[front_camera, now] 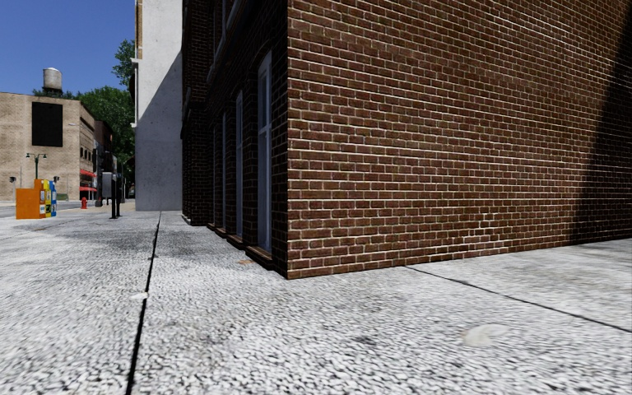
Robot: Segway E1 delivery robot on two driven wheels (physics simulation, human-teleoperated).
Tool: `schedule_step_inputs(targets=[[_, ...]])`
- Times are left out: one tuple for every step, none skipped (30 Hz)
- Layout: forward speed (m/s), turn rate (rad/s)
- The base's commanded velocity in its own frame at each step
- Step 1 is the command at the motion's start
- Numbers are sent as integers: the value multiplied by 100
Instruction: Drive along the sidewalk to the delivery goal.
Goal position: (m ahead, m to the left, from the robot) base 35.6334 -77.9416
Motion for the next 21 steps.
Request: schedule_step_inputs(targets=[[0, 0], [0, 0], [0, 0], [0, 0], [0, 0], [0, 0], [0, 0], [0, 0], [0, 0], [0, 0], [0, 0], [0, 0], [0, 0], [0, 0], [0, 0], [0, 0], [0, 0], [0, 0], [0, 0], [0, 0], [0, 0]])
